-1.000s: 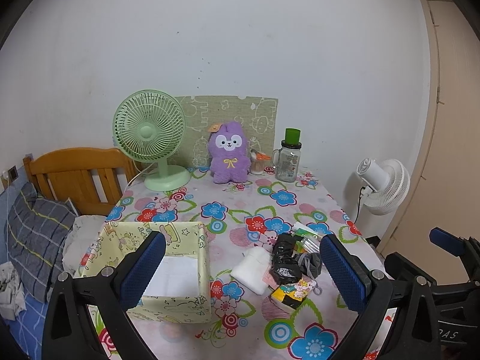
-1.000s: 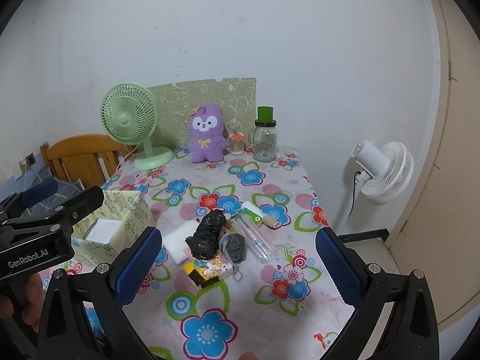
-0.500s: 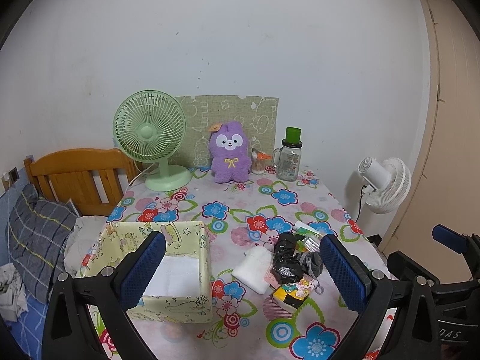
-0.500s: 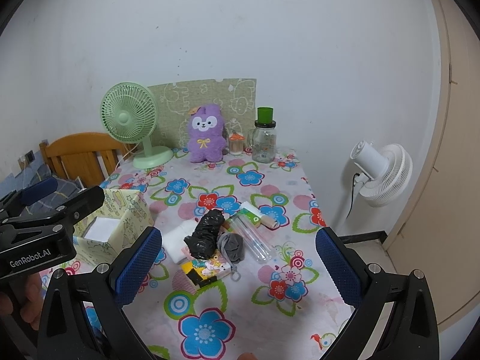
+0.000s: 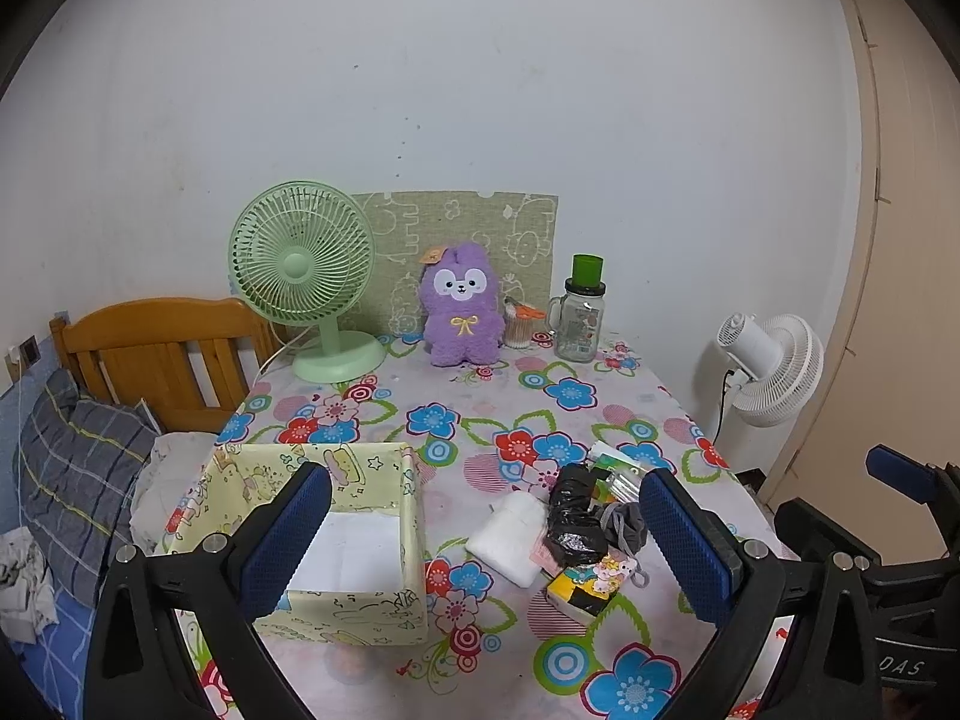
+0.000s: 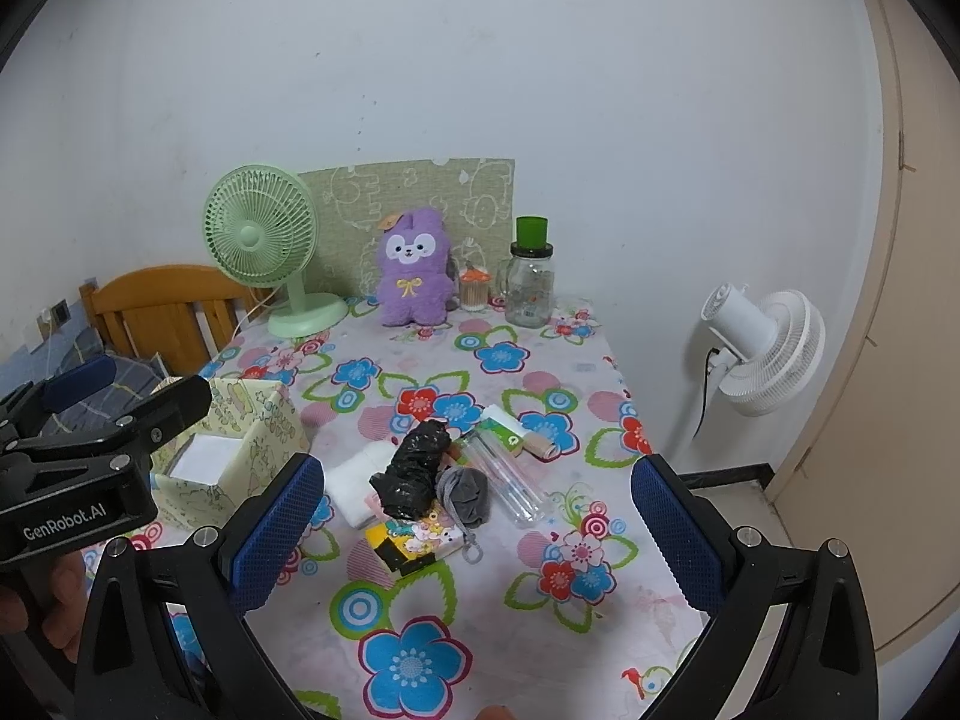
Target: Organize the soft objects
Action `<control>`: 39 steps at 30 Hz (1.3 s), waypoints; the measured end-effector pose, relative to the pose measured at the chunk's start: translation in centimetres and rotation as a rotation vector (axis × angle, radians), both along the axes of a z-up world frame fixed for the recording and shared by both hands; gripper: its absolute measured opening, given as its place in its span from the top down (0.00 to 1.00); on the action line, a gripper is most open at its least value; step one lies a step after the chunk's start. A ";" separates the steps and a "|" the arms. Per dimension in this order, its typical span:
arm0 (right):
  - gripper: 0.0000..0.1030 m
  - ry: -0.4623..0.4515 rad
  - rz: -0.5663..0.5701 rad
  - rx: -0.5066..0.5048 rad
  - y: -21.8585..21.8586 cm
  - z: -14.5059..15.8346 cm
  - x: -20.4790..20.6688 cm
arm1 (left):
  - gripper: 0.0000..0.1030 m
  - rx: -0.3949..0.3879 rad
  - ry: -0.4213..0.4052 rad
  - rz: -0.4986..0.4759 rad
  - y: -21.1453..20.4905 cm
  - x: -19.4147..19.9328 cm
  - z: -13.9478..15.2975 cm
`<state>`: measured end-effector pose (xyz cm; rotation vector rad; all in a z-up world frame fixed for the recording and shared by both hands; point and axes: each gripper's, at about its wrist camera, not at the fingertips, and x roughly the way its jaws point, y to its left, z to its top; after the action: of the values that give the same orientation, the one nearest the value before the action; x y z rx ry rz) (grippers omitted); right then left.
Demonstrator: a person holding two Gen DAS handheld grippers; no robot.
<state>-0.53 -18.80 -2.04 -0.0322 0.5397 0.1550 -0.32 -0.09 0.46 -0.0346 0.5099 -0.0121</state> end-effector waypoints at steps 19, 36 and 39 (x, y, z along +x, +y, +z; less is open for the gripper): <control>0.00 -0.010 0.000 0.010 -0.2 0.3 0.0 | 0.00 0.005 -0.003 -0.004 0.0 0.0 -0.1; 0.00 -0.002 0.003 0.028 -0.5 0.1 0.2 | 0.00 0.006 0.004 -0.005 -0.2 0.1 -0.5; 0.00 0.005 0.002 0.039 -0.7 -0.1 0.4 | 0.00 0.004 0.010 -0.008 -0.4 0.3 -0.6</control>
<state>-0.15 -19.48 -2.11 0.0053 0.5418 0.1677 0.03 -0.45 -0.16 -0.0288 0.5198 -0.0184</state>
